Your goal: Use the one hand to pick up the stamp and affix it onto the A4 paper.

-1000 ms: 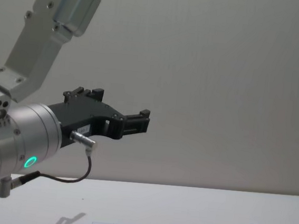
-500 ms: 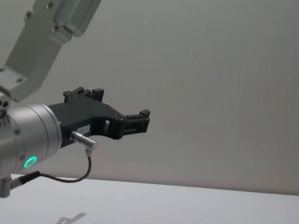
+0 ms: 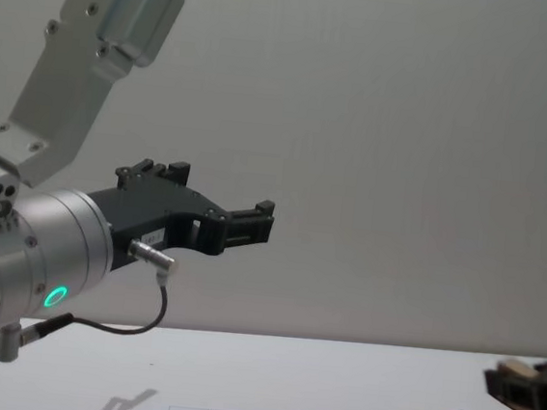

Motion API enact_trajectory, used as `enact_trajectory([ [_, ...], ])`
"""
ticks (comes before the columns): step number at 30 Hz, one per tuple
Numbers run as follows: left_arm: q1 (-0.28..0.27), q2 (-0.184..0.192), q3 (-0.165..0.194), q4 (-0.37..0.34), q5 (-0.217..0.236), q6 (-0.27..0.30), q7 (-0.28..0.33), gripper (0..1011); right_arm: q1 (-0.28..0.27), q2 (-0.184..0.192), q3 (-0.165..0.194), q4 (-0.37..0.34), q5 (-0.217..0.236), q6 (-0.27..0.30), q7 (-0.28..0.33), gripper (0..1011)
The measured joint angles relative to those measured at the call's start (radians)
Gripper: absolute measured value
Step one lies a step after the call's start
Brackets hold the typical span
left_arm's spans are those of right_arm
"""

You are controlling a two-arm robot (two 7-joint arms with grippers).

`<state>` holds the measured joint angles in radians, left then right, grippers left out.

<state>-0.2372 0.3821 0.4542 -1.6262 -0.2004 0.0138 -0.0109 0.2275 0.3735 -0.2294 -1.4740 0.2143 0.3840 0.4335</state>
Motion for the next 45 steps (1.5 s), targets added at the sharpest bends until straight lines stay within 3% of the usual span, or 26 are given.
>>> enact_trajectory([
  [10, 0.000, 0.000, 0.000, 0.000, 0.000, 0.000, 0.000, 1001, 0.088, -0.037, -0.034, 0.073, -0.065, -0.042, 0.147, 220],
  [26, 0.000, 0.000, 0.000, 0.000, 0.000, 0.000, 0.000, 1001, 0.184, -0.095, -0.095, 0.258, -0.107, -0.101, 0.360, 220],
  [45, 0.000, 0.000, 0.000, 0.000, 0.000, 0.000, 0.000, 1001, 0.162, -0.090, -0.127, 0.285, -0.107, -0.091, 0.394, 220],
])
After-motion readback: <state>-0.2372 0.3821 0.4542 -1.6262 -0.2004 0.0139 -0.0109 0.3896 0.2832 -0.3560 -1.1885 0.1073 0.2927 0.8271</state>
